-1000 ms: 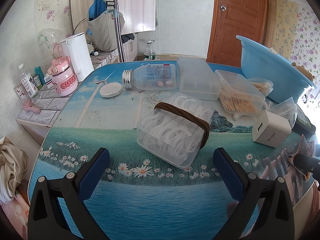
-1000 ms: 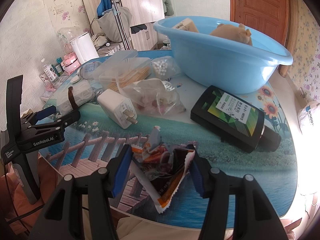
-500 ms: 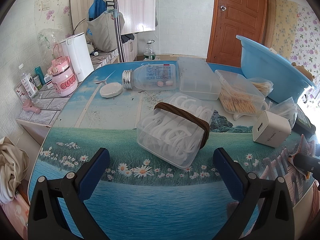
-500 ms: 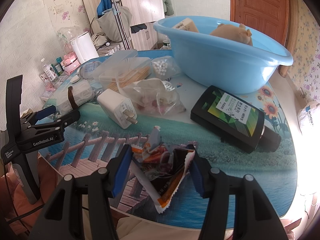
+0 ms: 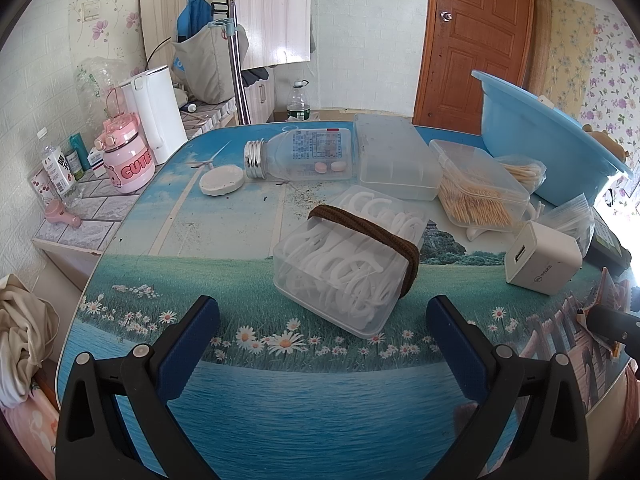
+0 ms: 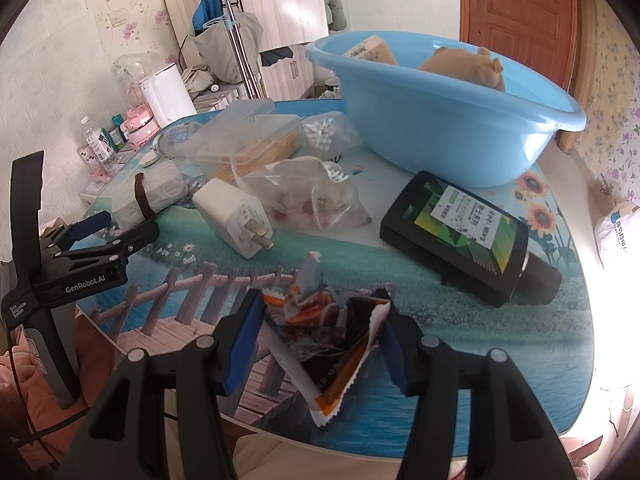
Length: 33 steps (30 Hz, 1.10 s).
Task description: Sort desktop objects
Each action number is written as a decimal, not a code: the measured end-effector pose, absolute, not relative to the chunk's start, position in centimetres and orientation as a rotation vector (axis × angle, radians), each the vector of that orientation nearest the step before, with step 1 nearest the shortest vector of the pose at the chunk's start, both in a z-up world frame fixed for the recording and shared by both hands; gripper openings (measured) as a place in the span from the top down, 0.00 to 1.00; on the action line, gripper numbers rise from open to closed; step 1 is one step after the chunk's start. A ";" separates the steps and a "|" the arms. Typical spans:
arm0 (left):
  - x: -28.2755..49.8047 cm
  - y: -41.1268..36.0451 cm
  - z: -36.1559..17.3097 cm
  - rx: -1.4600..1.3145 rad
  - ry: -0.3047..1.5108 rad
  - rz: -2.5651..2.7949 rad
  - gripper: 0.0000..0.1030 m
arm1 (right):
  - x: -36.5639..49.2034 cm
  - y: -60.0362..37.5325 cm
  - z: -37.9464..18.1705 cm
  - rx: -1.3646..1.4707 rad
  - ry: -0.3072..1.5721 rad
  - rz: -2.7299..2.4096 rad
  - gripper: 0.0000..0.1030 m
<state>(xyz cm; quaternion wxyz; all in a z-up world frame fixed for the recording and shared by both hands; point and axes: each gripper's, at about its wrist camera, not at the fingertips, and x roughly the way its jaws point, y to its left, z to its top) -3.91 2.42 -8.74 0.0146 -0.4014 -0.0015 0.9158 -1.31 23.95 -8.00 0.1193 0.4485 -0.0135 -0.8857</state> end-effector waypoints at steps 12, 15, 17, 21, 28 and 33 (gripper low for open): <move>-3.9 2.4 -8.7 -1.248 -0.006 2.851 0.00 | -1.2 23.4 -7.9 1.322 -0.037 -2.598 0.47; -3.9 2.5 -8.7 -1.248 -0.007 2.857 0.00 | -1.2 23.4 -7.9 1.324 -0.044 -2.595 0.46; -4.0 2.5 -8.7 -1.247 -0.007 2.858 0.00 | -1.1 23.3 -7.9 1.324 -0.042 -2.597 0.46; -4.0 2.8 -8.8 -1.244 -0.030 2.903 0.00 | -1.1 23.3 -7.9 1.323 -0.040 -2.598 0.46; -4.3 3.1 -8.9 -1.242 -0.039 2.921 0.00 | -0.9 23.4 -7.9 1.322 -0.046 -2.599 0.46; -4.1 3.3 -8.7 -1.274 -0.034 2.900 0.00 | -1.0 23.3 -7.9 1.317 -0.052 -2.593 0.53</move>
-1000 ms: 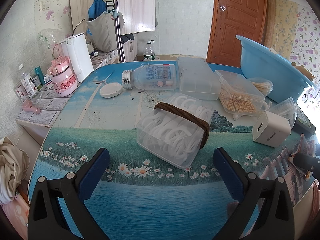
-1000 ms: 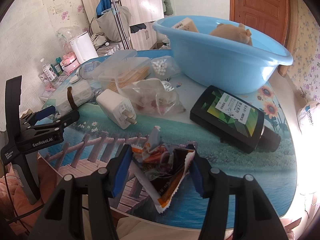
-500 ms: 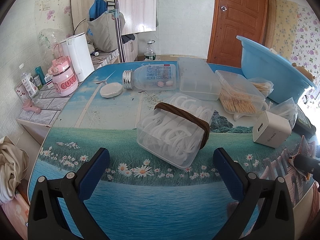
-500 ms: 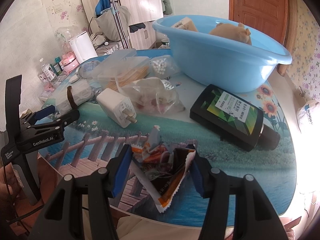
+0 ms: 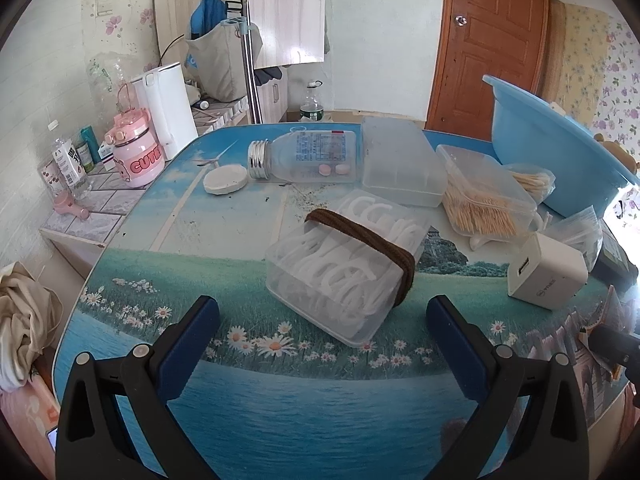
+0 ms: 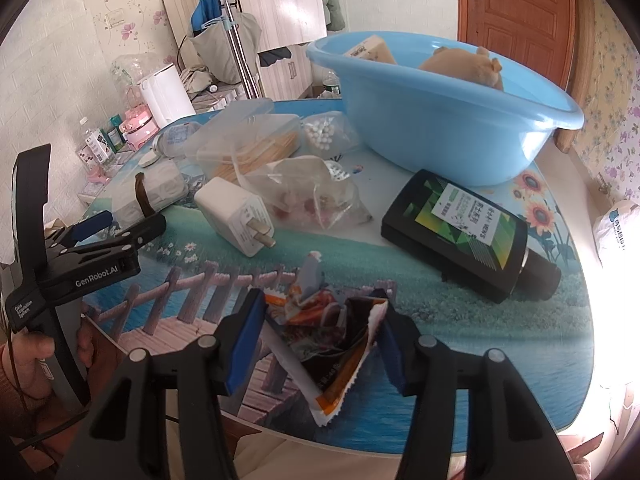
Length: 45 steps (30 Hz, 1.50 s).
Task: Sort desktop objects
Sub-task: 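Grasp the clear box with brown strap with the left tool while the right tool carries wrappers to the basin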
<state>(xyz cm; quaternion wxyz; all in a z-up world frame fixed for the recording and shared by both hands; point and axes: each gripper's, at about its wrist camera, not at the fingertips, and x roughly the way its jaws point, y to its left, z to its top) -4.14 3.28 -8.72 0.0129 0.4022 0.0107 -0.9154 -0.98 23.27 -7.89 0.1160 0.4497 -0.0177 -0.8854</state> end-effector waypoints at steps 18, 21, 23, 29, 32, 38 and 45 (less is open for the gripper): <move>-3.2 2.7 -7.9 1.282 0.098 -3.040 0.68 | -0.8 22.9 -7.0 1.275 -0.041 -2.609 0.59; -3.3 2.9 -7.9 1.300 0.072 -3.018 0.41 | -0.8 23.0 -6.9 1.271 -0.038 -2.605 0.59; -3.4 3.1 -7.7 1.268 0.017 -2.984 0.08 | -0.8 23.1 -7.1 1.276 -0.041 -2.600 0.59; -4.4 4.2 -6.6 1.179 -0.277 -3.063 0.01 | -1.1 23.4 -7.4 1.288 -0.046 -2.584 0.59; -5.9 4.7 -7.0 1.337 -0.313 -3.067 0.01 | -1.1 23.3 -7.3 1.278 -0.036 -2.584 0.59; -6.7 4.2 -7.8 1.455 -0.171 -3.067 0.42 | -0.8 22.7 -6.3 1.250 0.010 -2.581 0.59; -4.5 3.5 -6.2 1.353 -0.008 -3.097 0.47 | -0.5 22.2 -3.6 1.152 0.015 -2.604 0.59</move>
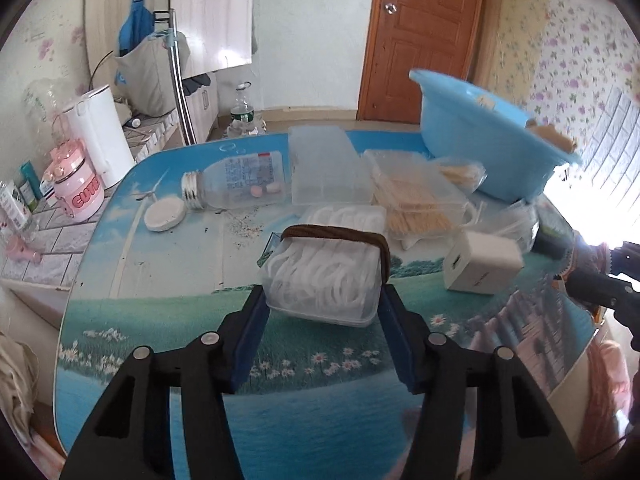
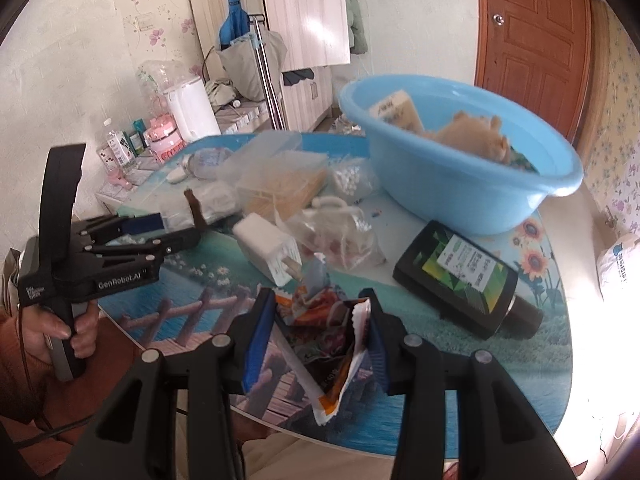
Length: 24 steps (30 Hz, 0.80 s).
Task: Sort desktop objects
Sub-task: 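Grasp the clear box with brown strap with the left tool while the right tool carries wrappers to the basin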
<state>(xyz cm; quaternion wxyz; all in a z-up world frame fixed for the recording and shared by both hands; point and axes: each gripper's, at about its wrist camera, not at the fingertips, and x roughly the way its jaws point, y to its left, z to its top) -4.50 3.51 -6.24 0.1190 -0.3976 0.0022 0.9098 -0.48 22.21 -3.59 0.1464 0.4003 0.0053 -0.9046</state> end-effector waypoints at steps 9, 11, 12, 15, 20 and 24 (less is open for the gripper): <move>-3.1 4.4 -1.4 -1.019 -0.114 2.673 0.92 | -1.6 22.9 2.6 0.926 0.022 -2.682 0.59; -3.2 5.0 -1.9 -1.033 -0.052 2.689 0.92 | -2.7 23.4 3.4 0.905 0.025 -2.712 0.59; -3.3 5.2 -2.4 -1.057 -0.032 2.691 0.91 | -3.0 23.7 3.7 0.904 0.021 -2.725 0.59; -3.3 4.6 -4.0 -1.140 -0.101 2.658 0.71 | -3.6 24.6 4.2 0.885 0.005 -2.747 0.59; -2.9 3.6 -4.8 -1.137 -0.102 2.693 0.21 | -4.5 24.9 3.8 0.896 -0.011 -2.744 0.59; -3.6 3.8 -5.6 -1.191 -0.085 2.665 0.20 | -5.1 25.3 3.6 0.897 -0.033 -2.747 0.59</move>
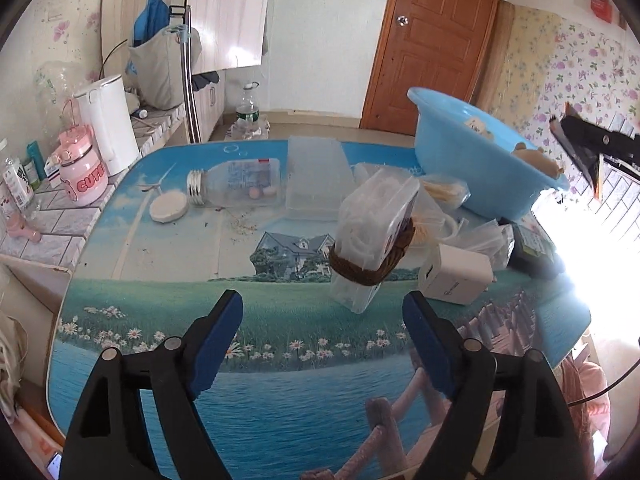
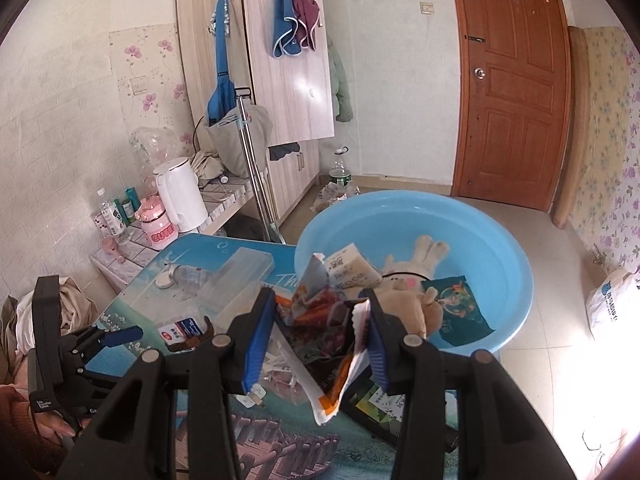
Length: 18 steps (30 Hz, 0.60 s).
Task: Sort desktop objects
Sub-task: 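Open both tools over the blue basin to drop the wrappers and clear box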
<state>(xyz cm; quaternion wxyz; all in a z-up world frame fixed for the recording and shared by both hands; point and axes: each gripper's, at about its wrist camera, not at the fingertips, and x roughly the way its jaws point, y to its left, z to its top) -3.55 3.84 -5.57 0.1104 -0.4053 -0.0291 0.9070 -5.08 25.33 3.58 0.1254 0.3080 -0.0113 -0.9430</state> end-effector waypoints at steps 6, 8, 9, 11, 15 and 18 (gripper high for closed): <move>-5.0 5.2 -5.9 -1.159 -0.067 2.644 0.10 | -6.6 26.0 3.5 0.907 -0.033 -2.741 0.59; -5.7 5.8 -5.9 -1.143 -0.048 2.634 0.12 | -7.4 26.3 3.3 0.920 -0.048 -2.740 0.59; -6.0 6.0 -5.9 -1.130 -0.050 2.616 0.20 | -7.8 26.5 3.2 0.924 -0.049 -2.746 0.59; -6.6 6.6 -6.1 -1.153 -0.036 2.558 0.68 | -8.2 26.7 3.0 0.935 -0.044 -2.755 0.59; -6.1 7.0 -5.8 -1.136 -0.008 2.602 0.71 | -9.1 27.3 2.3 0.968 -0.053 -2.767 0.59; -4.9 7.4 -3.9 -1.040 0.043 2.699 0.72 | -9.4 27.4 1.8 0.977 -0.033 -2.779 0.59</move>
